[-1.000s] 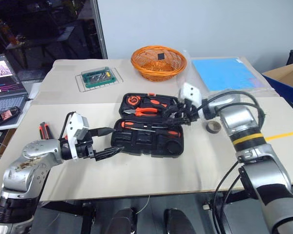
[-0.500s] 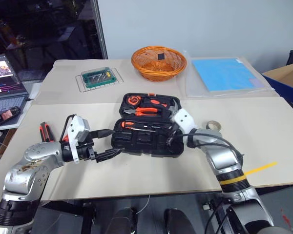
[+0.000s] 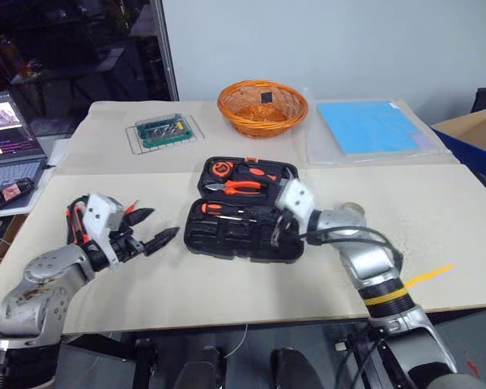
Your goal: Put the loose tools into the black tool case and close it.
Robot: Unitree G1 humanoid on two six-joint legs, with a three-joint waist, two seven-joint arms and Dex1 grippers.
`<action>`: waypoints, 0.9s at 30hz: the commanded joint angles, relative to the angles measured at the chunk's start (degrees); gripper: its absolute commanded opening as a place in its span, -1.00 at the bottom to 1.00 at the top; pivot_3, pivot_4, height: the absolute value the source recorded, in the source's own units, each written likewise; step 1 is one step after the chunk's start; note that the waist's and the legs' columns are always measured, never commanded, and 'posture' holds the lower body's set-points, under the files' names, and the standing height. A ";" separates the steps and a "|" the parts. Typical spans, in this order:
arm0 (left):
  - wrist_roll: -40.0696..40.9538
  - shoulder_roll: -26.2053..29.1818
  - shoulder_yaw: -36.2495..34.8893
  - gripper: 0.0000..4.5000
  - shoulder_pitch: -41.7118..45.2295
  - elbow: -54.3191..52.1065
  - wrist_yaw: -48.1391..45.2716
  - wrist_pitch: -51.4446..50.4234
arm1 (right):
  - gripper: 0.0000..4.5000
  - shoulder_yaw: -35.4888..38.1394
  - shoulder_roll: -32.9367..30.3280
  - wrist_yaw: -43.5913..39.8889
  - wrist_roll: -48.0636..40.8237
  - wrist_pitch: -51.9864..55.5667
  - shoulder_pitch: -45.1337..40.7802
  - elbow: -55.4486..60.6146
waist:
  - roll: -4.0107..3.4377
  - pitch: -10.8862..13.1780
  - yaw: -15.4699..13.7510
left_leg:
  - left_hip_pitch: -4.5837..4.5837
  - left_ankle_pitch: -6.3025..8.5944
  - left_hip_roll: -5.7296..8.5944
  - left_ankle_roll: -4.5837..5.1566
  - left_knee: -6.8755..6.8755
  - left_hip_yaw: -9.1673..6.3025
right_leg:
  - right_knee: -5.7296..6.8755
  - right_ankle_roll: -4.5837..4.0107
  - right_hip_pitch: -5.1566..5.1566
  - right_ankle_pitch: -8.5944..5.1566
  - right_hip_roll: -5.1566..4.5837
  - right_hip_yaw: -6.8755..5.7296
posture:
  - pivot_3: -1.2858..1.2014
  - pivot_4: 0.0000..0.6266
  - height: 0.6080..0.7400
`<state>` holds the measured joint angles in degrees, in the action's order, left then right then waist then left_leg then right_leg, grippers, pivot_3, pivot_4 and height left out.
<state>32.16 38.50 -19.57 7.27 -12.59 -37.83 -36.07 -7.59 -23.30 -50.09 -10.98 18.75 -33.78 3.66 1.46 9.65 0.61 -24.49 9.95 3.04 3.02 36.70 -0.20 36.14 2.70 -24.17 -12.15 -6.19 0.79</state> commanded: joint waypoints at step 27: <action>-11.52 -7.85 -9.00 -0.21 9.85 12.10 32.72 -9.34 | 1.00 6.11 -13.79 -8.16 -20.14 9.13 5.53 25.10 | 0.50 0.05 -1.04 | -0.16 0.09 -0.01 -0.09 -0.03 -0.01 | -0.16 0.08 -0.07 0.06 -0.44 -0.03 | 0.03 -0.52 1.00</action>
<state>19.97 30.73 -26.78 17.24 1.71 -3.80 -48.23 -3.20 -36.72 -58.49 -30.14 29.22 -27.59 27.39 1.95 9.70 -0.43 -24.66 10.04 3.01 2.93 36.67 -0.22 35.97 2.78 -24.25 -12.09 -6.64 0.74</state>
